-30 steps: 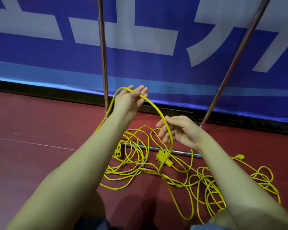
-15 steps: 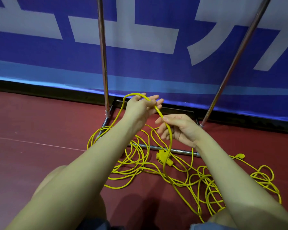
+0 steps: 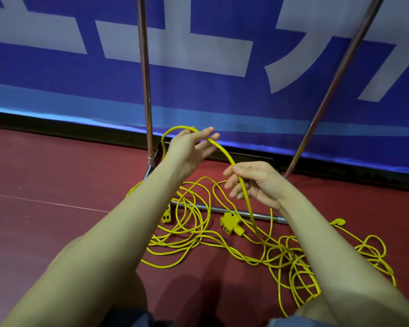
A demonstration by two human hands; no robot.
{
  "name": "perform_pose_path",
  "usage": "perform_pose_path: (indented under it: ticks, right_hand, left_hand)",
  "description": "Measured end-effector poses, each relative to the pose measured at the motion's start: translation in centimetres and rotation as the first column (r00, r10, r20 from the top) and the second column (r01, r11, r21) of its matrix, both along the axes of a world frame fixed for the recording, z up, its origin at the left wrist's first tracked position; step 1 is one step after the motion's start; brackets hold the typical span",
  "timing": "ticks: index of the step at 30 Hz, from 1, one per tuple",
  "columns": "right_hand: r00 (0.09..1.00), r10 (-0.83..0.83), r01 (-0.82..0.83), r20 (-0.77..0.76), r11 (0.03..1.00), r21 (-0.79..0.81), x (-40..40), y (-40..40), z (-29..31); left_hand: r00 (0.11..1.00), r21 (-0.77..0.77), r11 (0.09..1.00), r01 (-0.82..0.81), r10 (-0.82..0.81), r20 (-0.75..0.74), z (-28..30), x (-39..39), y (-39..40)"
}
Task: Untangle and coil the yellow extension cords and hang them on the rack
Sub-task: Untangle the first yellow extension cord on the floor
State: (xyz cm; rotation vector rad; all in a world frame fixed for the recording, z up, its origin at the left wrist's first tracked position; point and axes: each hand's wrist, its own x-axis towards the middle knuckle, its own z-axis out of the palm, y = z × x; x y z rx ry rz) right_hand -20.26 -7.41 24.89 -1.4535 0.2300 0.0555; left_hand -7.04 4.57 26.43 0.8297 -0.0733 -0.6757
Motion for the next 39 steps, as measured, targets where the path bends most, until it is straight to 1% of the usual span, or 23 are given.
perform_pose_path:
  ticks: [3, 7, 9, 14, 17, 19, 20, 23, 25, 28, 32, 35, 37, 39]
  right_hand:
    - [1.000, -0.014, 0.014, -0.016, 1.000, -0.020, 0.3, 0.2, -0.1]
    - [1.000, -0.008, 0.007, -0.021, 1.000, -0.007, 0.5, 0.7, -0.1]
    - [1.000, -0.003, 0.003, -0.028, 1.000, 0.012, 0.5, 0.8, 0.1]
    - [0.996, 0.049, -0.050, -0.073, 0.999, -0.011, 0.0, 0.6, 0.3]
    - [0.998, 0.044, -0.045, -0.053, 0.999, -0.022, -0.1, 0.4, 0.1]
    - [0.999, 0.015, -0.017, -0.038, 0.999, -0.035, 0.1, 0.3, 0.0]
    - [1.000, -0.005, 0.004, -0.030, 0.999, -0.037, 0.2, 0.3, 0.0]
    - [1.000, -0.021, 0.020, -0.022, 0.999, -0.038, 0.5, 0.3, 0.0]
    - [1.000, 0.004, -0.005, -0.027, 0.999, -0.032, 0.7, 0.7, 0.1]
    - [0.999, 0.030, -0.029, -0.026, 1.000, 0.004, 0.8, 1.0, 0.2]
    - [0.992, 0.118, -0.118, -0.052, 0.993, 0.008, 0.2, 0.7, 0.5]
    - [0.990, 0.130, -0.130, -0.051, 0.991, 0.010, -0.1, 0.4, 0.3]
    - [0.992, 0.115, -0.115, -0.051, 0.993, -0.001, -0.1, 0.4, 0.2]
    - [0.995, 0.083, -0.084, -0.052, 0.996, -0.015, 0.1, 0.5, 0.0]
  left_hand:
    - [0.990, 0.030, 0.996, 0.086, -0.088, 0.106, 0.1, -1.5, -0.5]
    - [0.990, 0.029, 0.996, 0.088, -0.091, 0.106, -0.1, -1.4, -0.5]
    - [0.995, 0.029, 0.998, 0.050, -0.053, 0.089, -0.2, -0.9, -0.6]
    - [0.990, -0.013, 0.990, -0.141, 0.141, -0.015, -0.4, 1.9, 0.1]
    - [0.985, -0.009, 0.986, -0.169, 0.169, -0.044, -0.5, 2.2, 0.5]
    - [0.988, -0.034, 0.988, -0.148, 0.146, -0.055, -0.3, 1.9, 0.4]
    - [0.994, -0.033, 0.994, -0.106, 0.104, -0.045, -0.1, 1.5, 0.2]
    - [0.996, 0.053, 0.997, 0.059, -0.062, 0.065, 0.3, -0.4, -0.2]
    - [0.990, 0.095, 0.993, 0.074, -0.084, 0.112, 0.3, -1.2, -0.4]
    - [0.994, 0.089, 0.996, 0.014, -0.024, 0.106, 0.4, -0.6, -0.3]
    - [0.988, 0.038, 0.988, -0.152, 0.152, 0.015, 0.2, 1.8, 0.4]
    - [0.982, 0.032, 0.982, -0.186, 0.187, -0.037, 0.0, 2.3, 0.8]
    - [0.987, 0.051, 0.988, -0.149, 0.151, -0.051, 0.2, 1.6, 0.7]
    - [0.999, 0.109, 0.994, -0.021, 0.025, -0.036, 0.3, 0.6, 0.4]
